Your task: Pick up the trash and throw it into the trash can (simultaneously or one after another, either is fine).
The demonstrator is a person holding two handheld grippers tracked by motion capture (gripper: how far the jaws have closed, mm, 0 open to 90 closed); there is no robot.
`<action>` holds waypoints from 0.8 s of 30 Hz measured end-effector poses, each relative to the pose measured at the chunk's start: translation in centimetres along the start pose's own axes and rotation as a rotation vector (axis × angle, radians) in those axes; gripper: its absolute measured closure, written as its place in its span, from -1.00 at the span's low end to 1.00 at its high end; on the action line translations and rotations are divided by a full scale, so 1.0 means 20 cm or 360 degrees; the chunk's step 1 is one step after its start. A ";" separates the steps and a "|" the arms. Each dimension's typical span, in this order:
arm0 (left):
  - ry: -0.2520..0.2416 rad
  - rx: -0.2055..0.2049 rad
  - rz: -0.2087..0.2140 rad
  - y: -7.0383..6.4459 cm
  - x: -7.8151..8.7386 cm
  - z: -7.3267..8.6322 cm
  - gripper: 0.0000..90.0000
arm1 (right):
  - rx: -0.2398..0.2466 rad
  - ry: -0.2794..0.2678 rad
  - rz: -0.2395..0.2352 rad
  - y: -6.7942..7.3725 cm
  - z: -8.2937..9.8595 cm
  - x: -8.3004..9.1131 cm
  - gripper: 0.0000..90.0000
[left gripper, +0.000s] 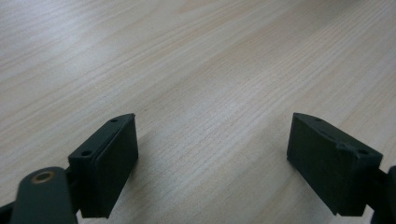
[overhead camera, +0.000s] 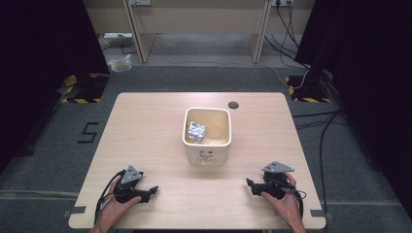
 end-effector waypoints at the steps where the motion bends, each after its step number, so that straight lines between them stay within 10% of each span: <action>1: 0.0001 0.0000 0.0000 0.00 0.00 0.00 -0.66 | -0.0004 0.0015 0.0004 0.00 0.01 0.00 -0.62; 24: 0.0000 -0.0001 0.0000 0.00 0.00 0.00 -0.66 | 0.0014 0.0051 0.0036 0.03 0.09 0.02 -0.62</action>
Point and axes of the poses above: each handheld gripper's, and its own axes: x roughly backward along the jaws, z roughly out of its underside, y roughly to its left, the point moved 8 cm from there along -x, roughly forward along the jaws, and after that the axes turned 7 degrees about -y, right-handed, at the moved point
